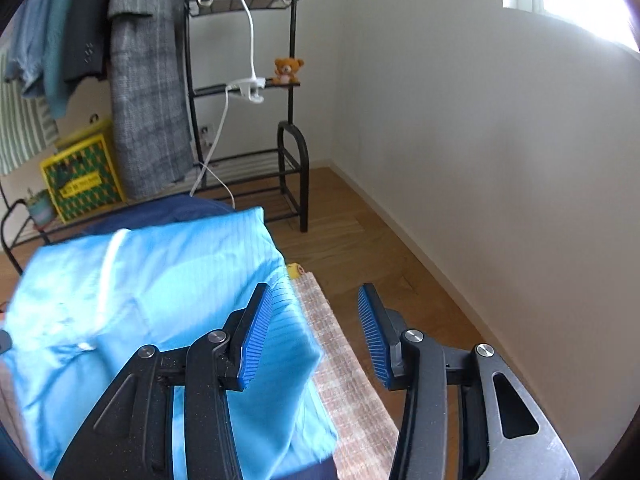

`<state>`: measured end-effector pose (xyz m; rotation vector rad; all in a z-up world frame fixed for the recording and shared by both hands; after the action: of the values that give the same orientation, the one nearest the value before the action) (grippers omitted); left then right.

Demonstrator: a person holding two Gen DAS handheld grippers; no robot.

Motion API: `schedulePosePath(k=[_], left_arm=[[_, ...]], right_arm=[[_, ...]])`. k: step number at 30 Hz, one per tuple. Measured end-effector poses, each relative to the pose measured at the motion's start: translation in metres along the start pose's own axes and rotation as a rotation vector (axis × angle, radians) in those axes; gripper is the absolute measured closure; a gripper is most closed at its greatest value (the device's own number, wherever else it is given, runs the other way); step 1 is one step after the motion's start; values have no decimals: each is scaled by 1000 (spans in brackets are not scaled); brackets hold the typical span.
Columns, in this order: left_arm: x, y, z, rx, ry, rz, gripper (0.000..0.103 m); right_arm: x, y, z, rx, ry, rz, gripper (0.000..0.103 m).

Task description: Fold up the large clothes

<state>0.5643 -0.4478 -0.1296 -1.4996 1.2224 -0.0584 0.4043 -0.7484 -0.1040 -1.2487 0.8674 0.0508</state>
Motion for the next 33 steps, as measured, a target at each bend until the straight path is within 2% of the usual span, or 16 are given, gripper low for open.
schedulePosePath(k=[8,15,20,27,33], left_arm=[[-94,-20,-33,43,-10,-77,70],[-198,-38,-72,94,-25,-165,70],[-272,-40,-103,149,-28,-222,70],[-347,-17,-137,203,-28,-245,70],[-395,21,-161,268,-50,-233,70]], right_arm=[[-77,-16,16,-24,-49,-50,59],[-173,-29,20,-43,-89,-129,58],[-253,-36,15,-39,-114,-200,52],[-338,-25,5,23,-178,-250,52],[-378,5,12,11,-214,-236,51]])
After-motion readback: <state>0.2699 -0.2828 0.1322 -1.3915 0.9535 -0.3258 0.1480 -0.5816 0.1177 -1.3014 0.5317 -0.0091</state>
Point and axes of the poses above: each gripper's, at about its wrist camera, not at the fingertips, and x roughly the way its jaws point, z to its left, y to its underside, the point moved 1 cm from there along x, roughly the way its jaws point, and after that the axes turned 9 degrees about x, right-handed, at the moved point
